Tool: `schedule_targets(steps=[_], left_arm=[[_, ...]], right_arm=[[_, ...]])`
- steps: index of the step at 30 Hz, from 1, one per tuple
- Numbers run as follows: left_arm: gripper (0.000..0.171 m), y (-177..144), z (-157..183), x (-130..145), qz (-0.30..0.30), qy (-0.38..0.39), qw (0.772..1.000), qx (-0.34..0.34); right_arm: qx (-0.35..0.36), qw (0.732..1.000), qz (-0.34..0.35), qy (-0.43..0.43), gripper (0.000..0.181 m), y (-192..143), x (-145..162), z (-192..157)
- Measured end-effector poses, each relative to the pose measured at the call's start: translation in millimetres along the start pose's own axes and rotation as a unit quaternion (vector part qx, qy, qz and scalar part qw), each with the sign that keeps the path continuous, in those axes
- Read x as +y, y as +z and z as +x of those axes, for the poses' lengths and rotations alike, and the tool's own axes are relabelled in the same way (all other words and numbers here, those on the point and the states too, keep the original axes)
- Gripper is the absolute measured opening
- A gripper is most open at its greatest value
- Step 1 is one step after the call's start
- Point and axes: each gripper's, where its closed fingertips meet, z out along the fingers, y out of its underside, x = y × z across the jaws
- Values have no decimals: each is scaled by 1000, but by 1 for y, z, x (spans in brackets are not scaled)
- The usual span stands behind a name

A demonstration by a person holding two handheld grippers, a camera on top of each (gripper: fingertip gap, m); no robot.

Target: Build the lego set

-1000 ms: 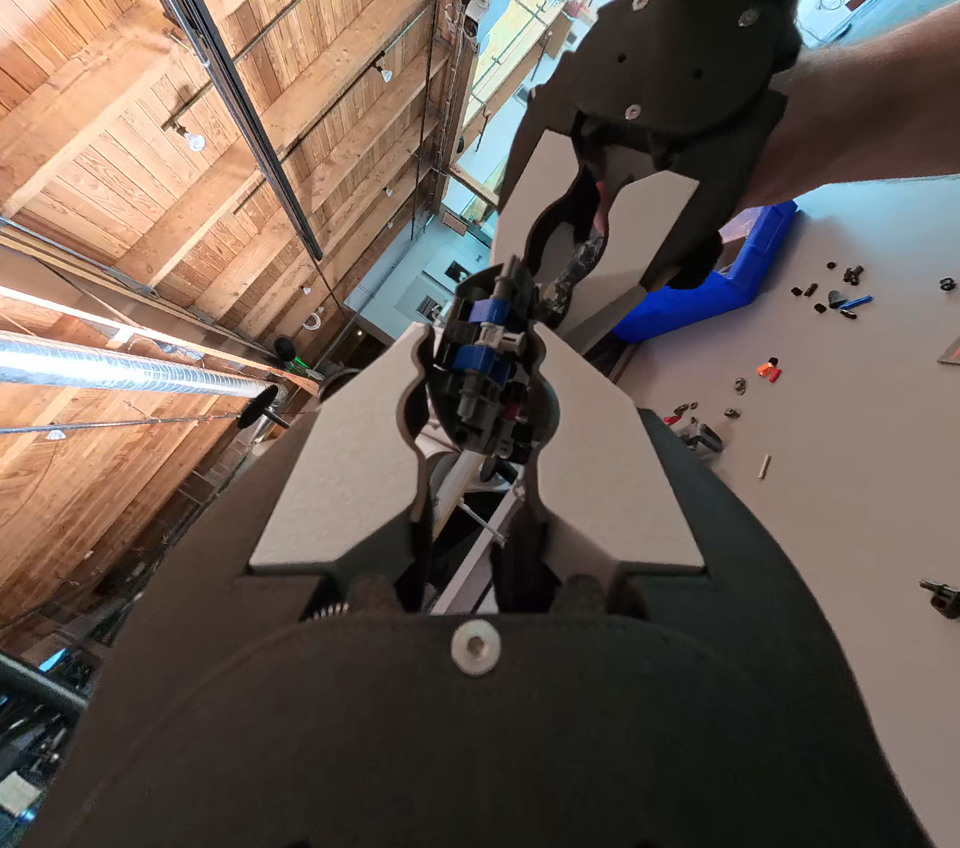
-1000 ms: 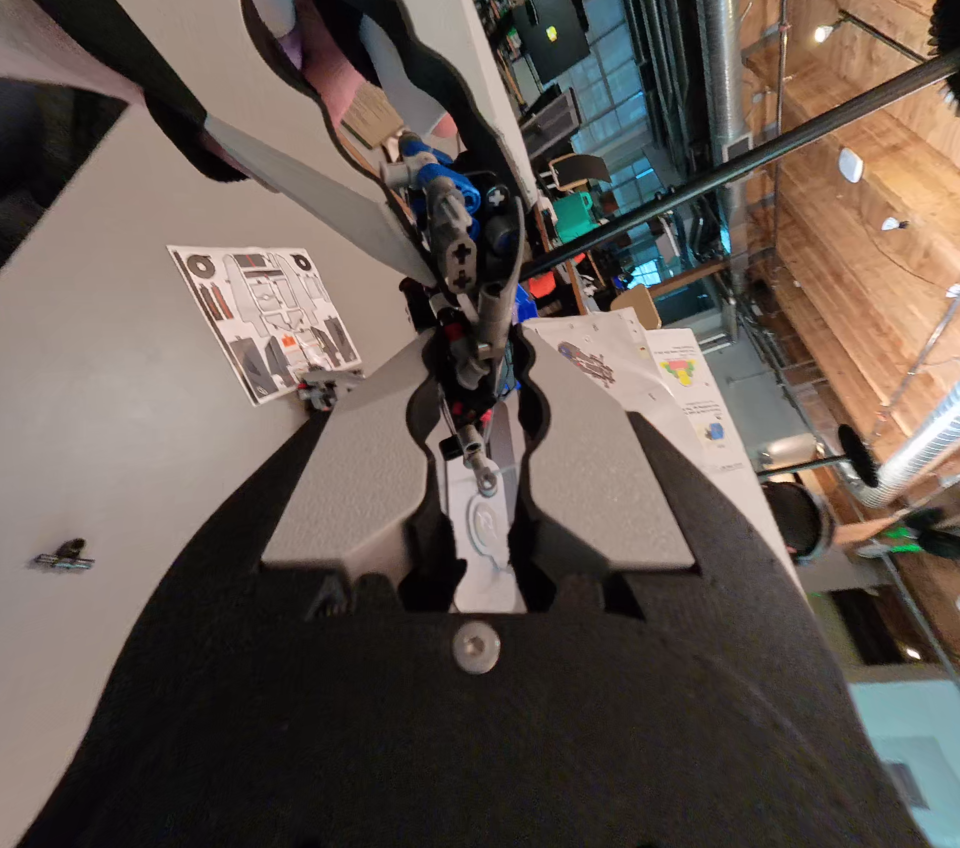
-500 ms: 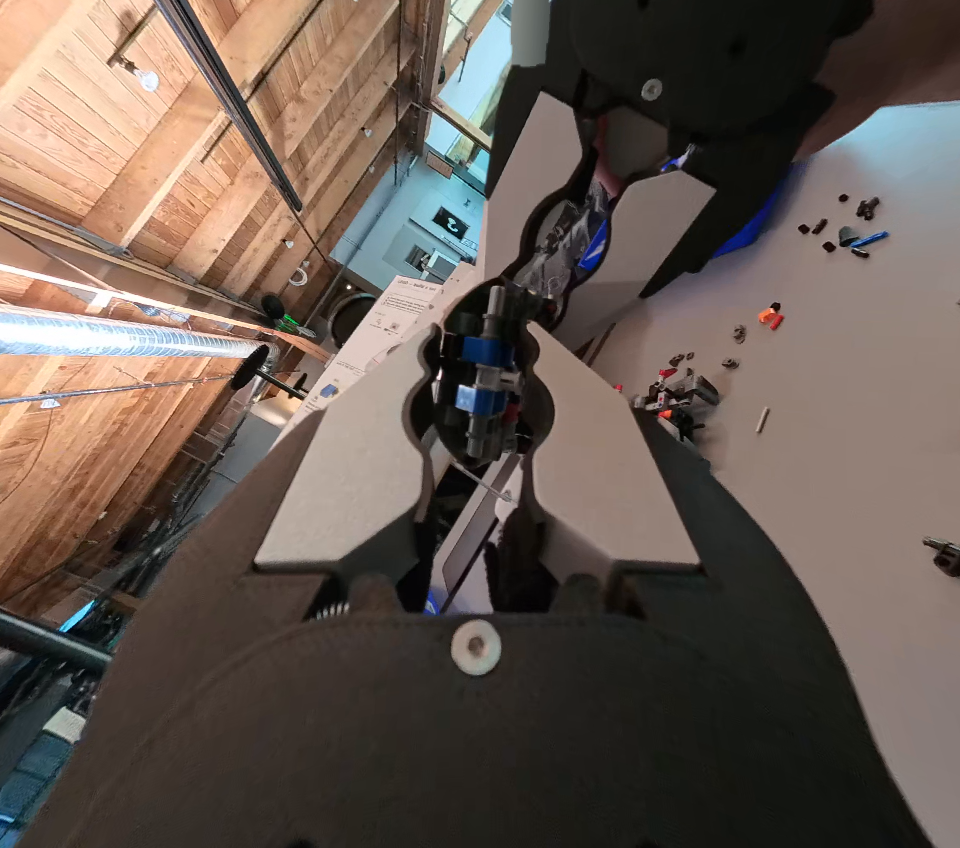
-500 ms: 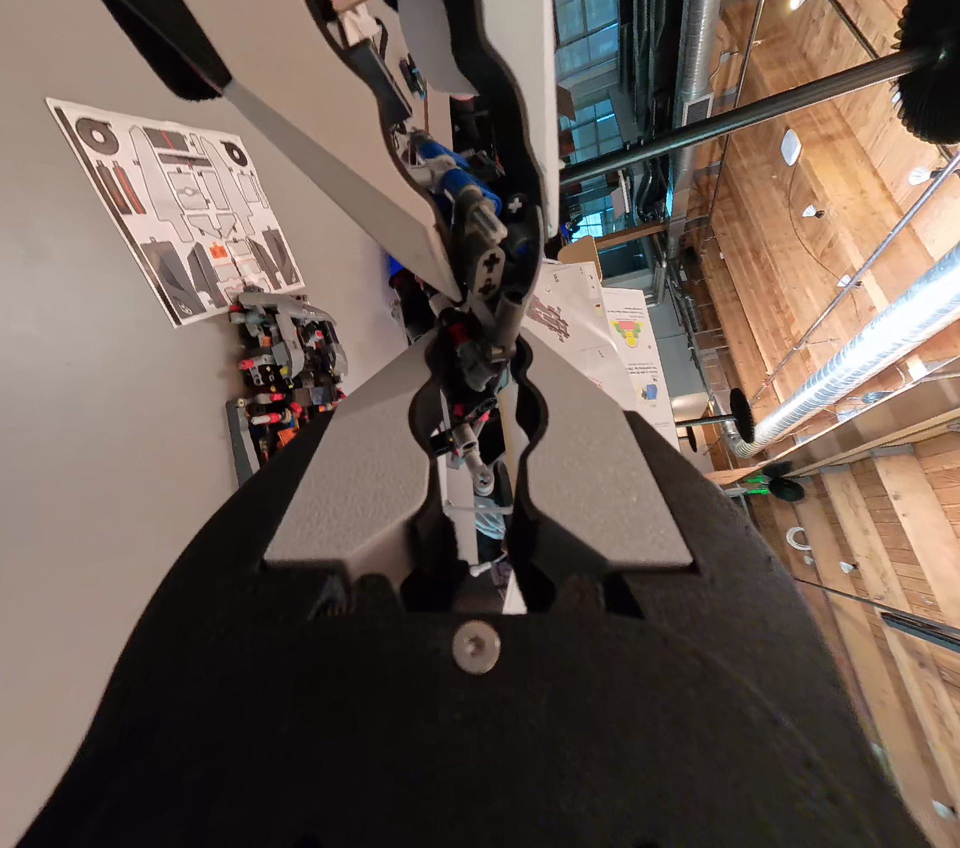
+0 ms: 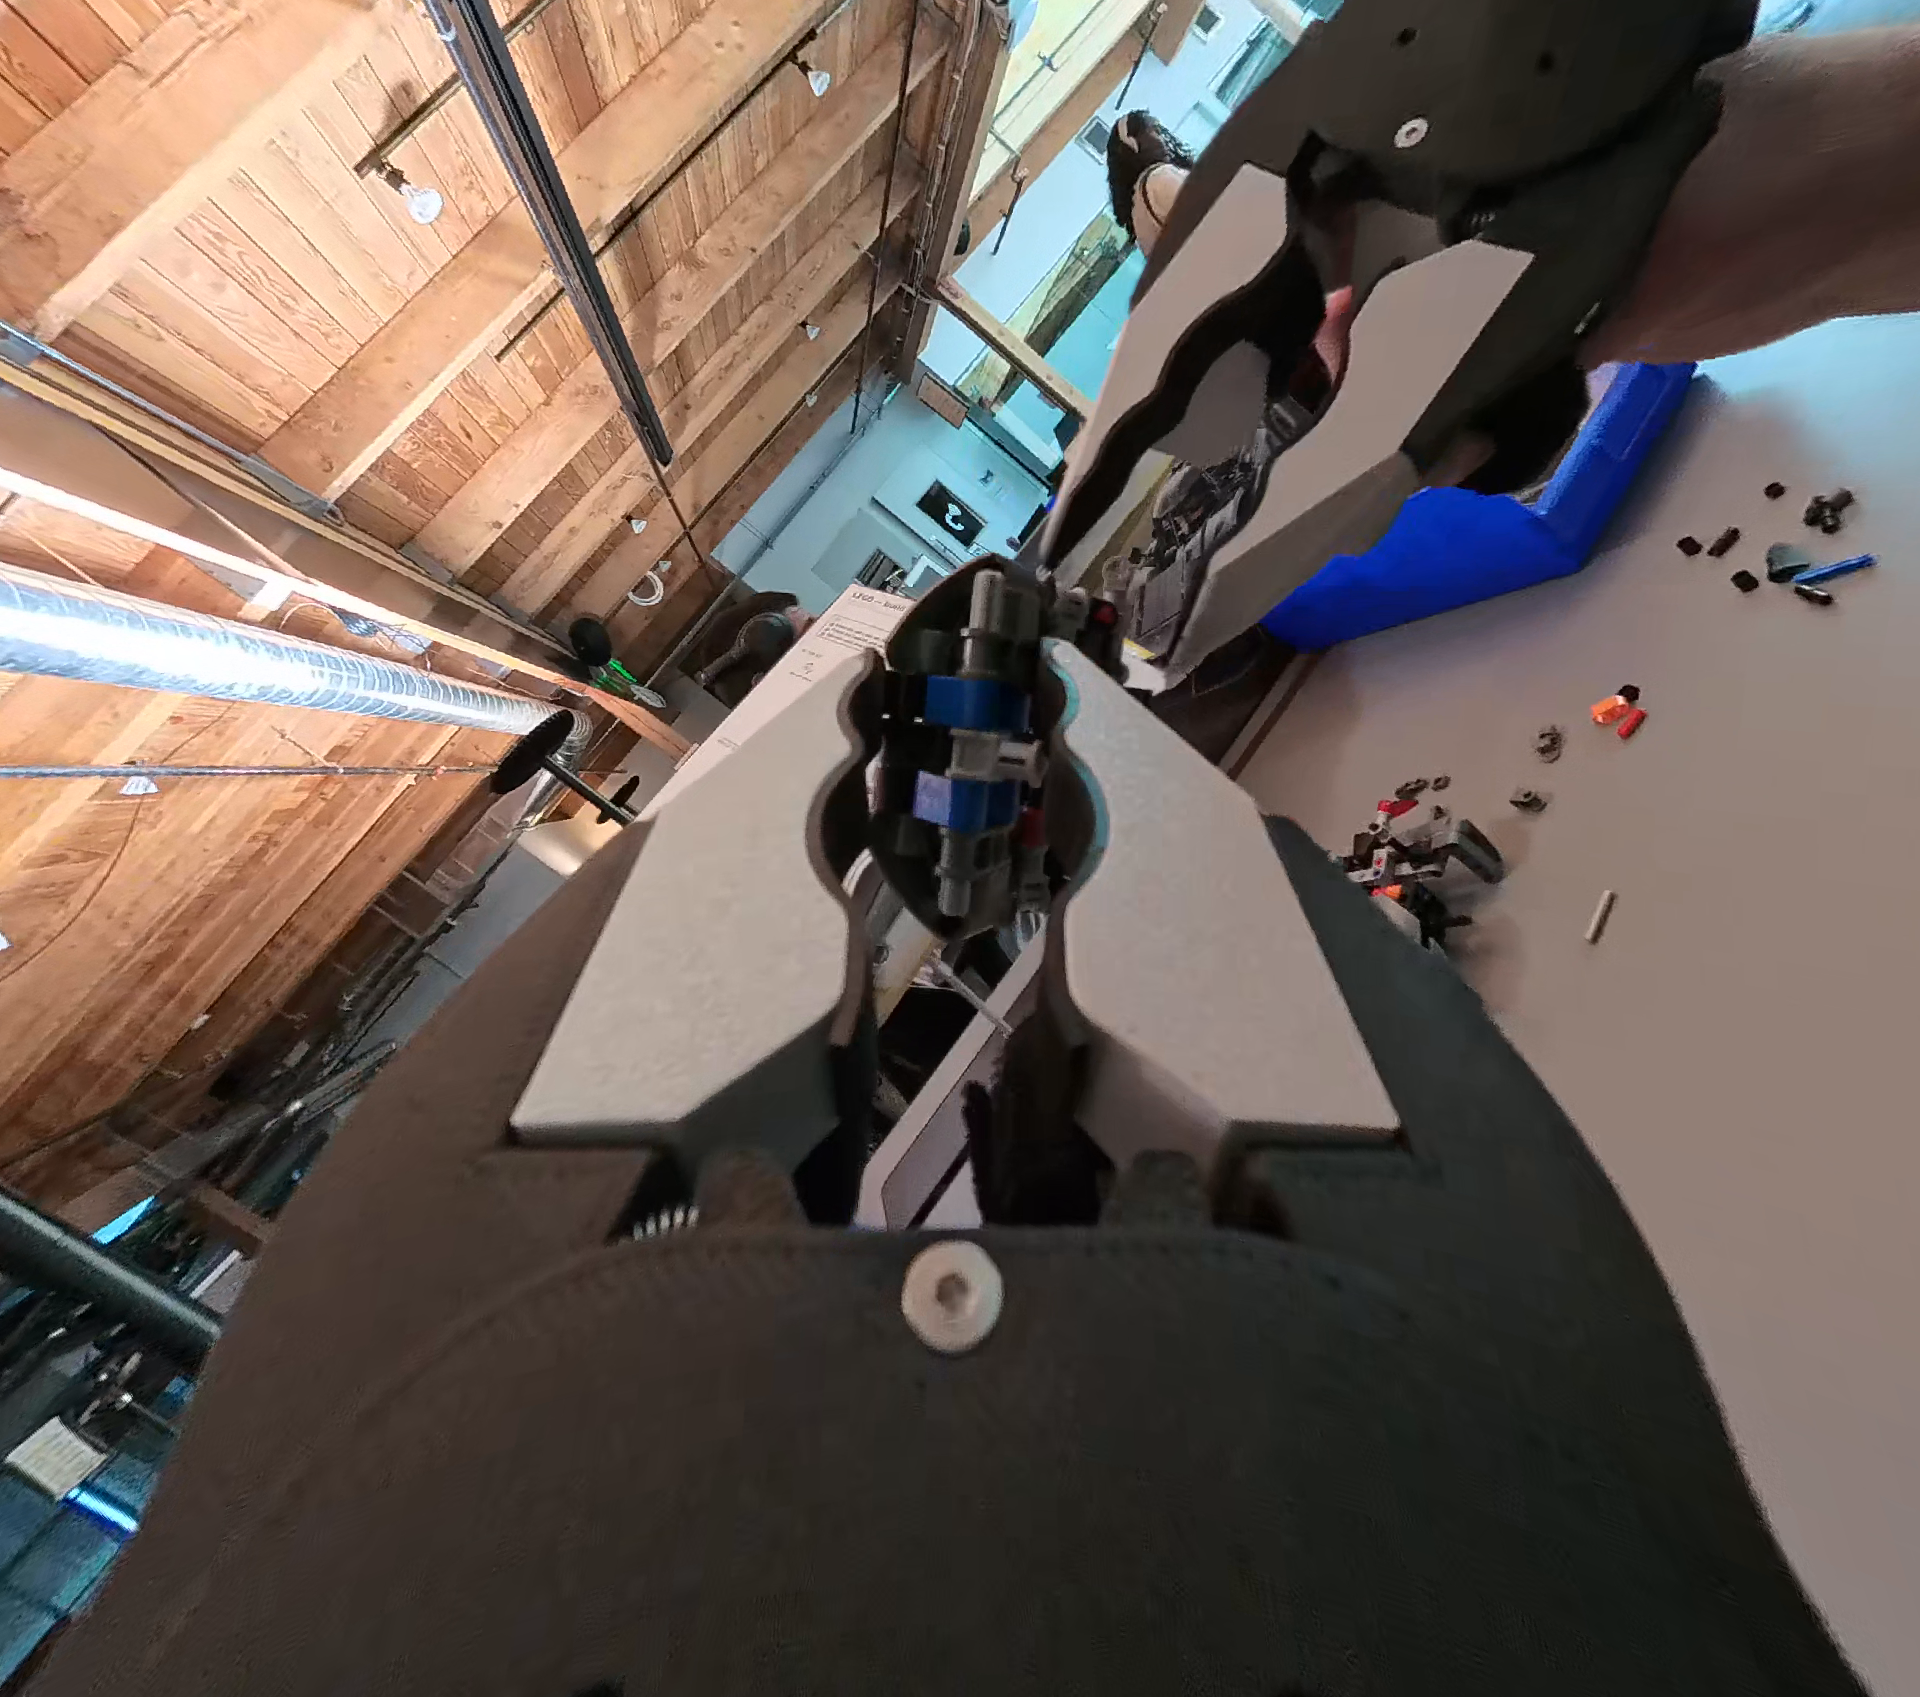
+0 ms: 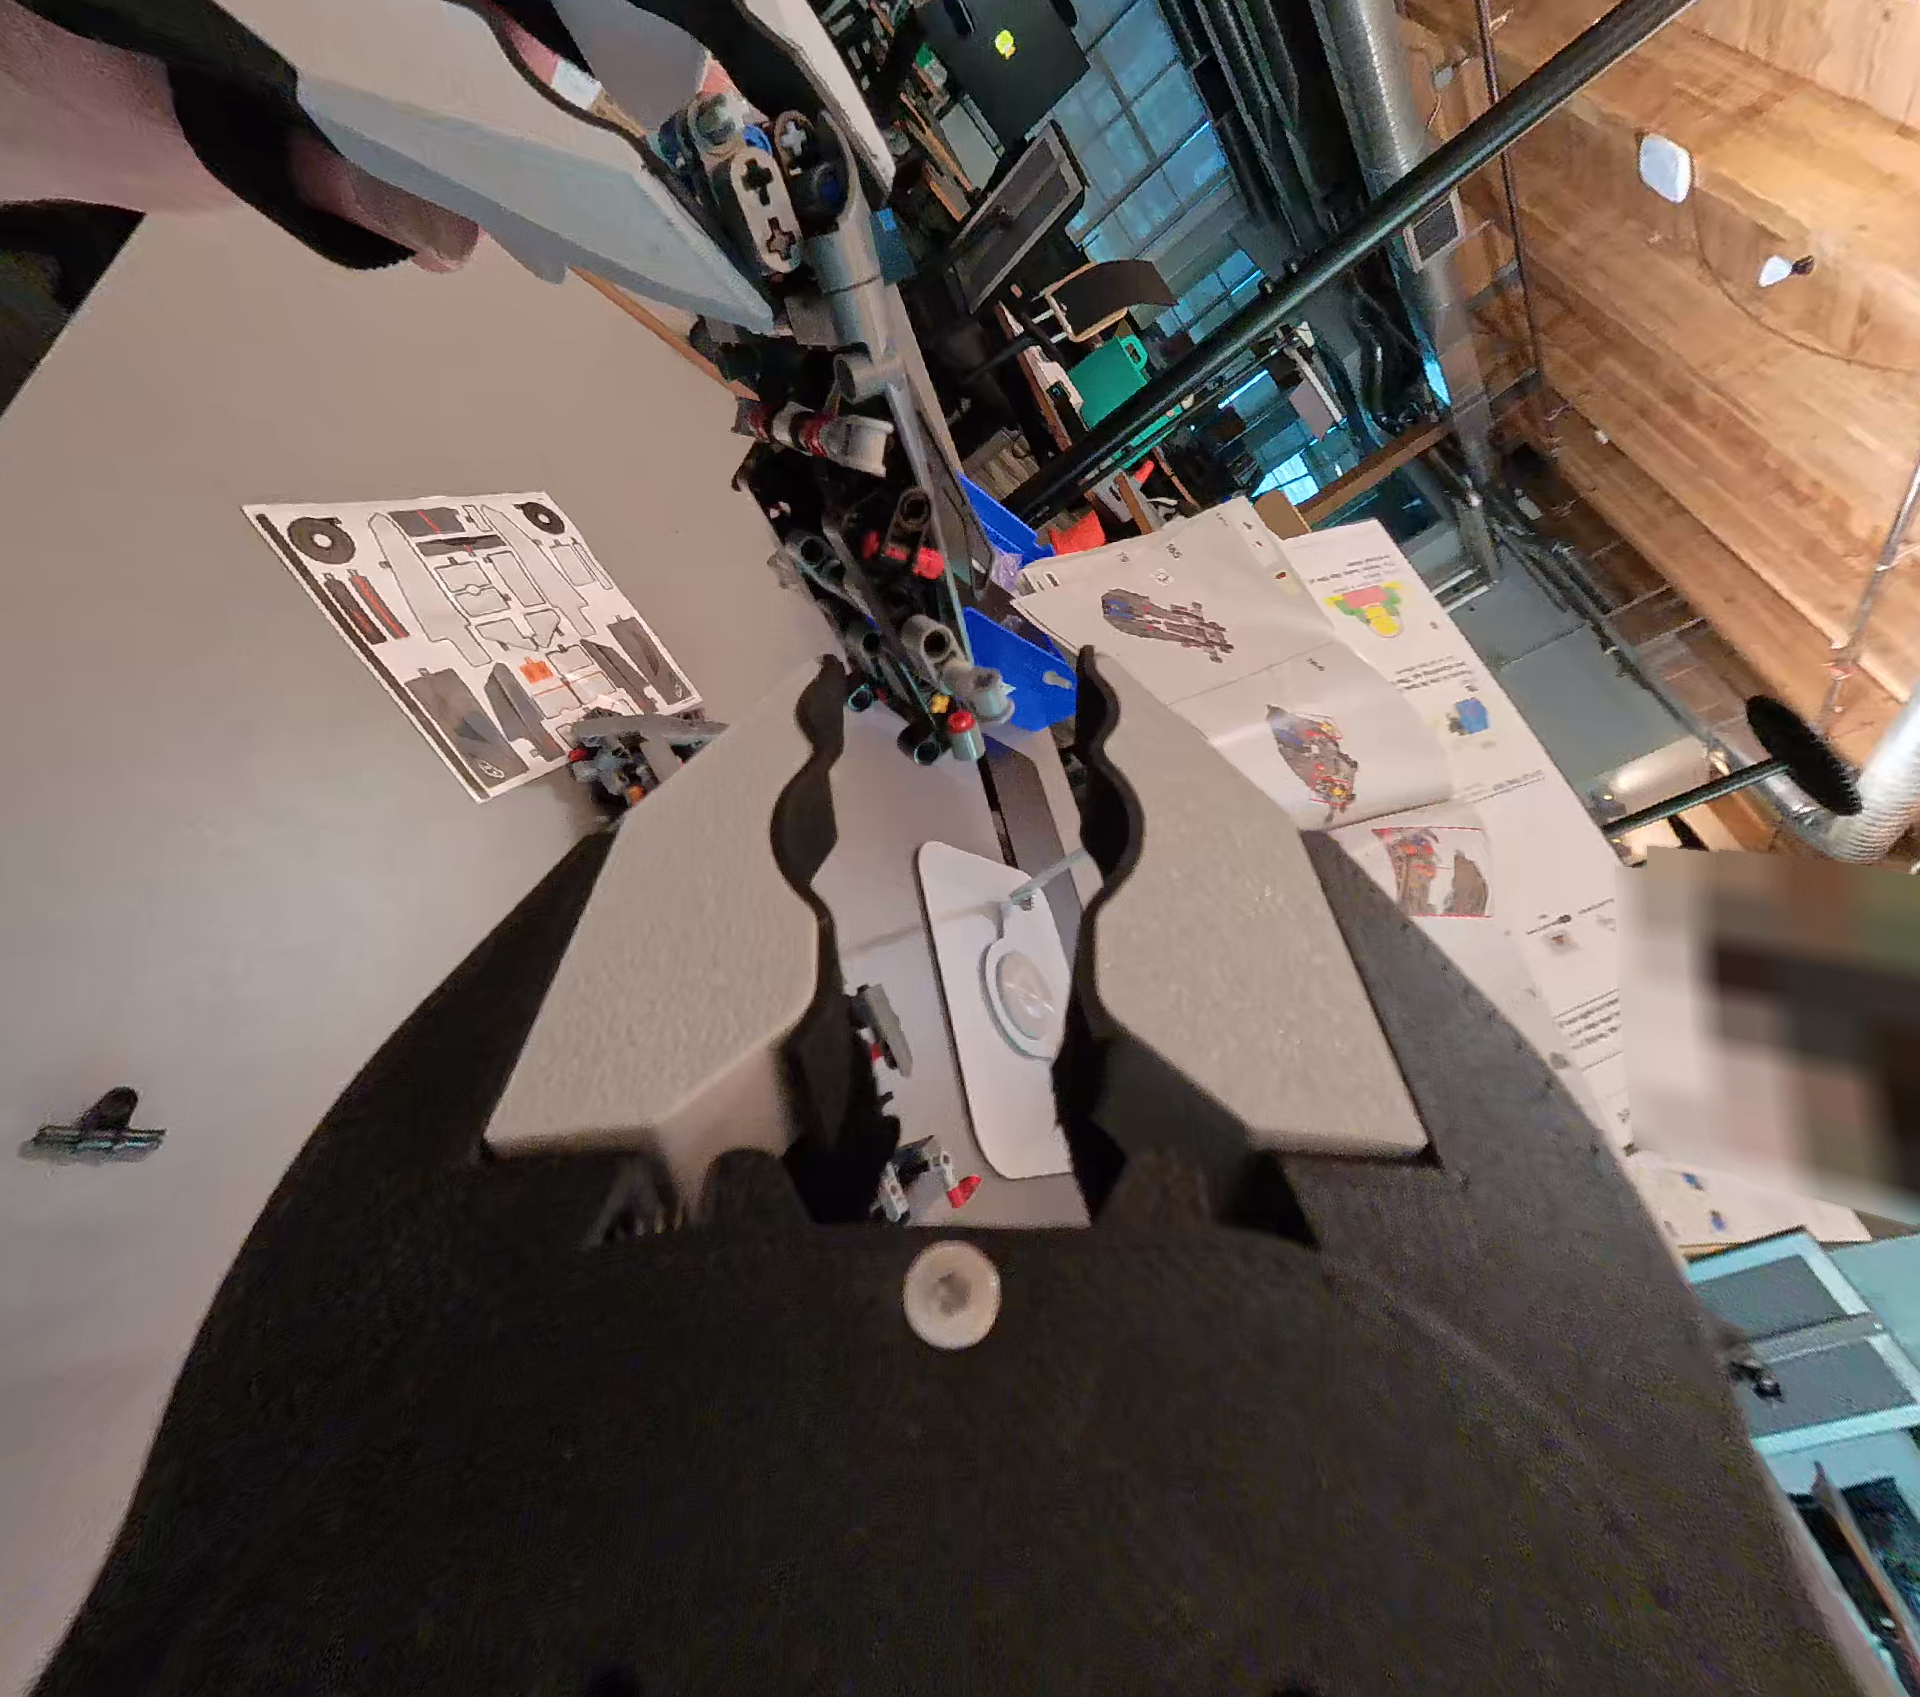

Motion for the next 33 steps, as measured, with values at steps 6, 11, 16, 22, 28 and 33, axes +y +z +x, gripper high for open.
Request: schedule_targets(steps=[6, 11, 16, 22, 28, 33], left_arm=[[25, 2, 7, -9, 22, -8, 999, 24], [26, 6, 22, -10, 17, 3, 999, 49], [26, 10, 23, -4, 10, -1, 999, 46], [38, 17, 20, -1, 3, -18, 999, 40], [31, 29, 32, 15, -49, 31, 996, 63], [23, 30, 29, 15, -46, 43, 997, 49]], right_arm=[[-20, 1000, -13, -15, 41, 4, 5, -8], [-32, 999, -12, -36, 23, 8, 4, -21], [-12, 999, -24, -42, 20, 10, 9, -16], [33, 992, -74, -101, 19, 11, 24, -4], [35, 988, -81, -130, 19, 12, 21, -7], [54, 985, -76, -146, 21, 12, 15, -4]])
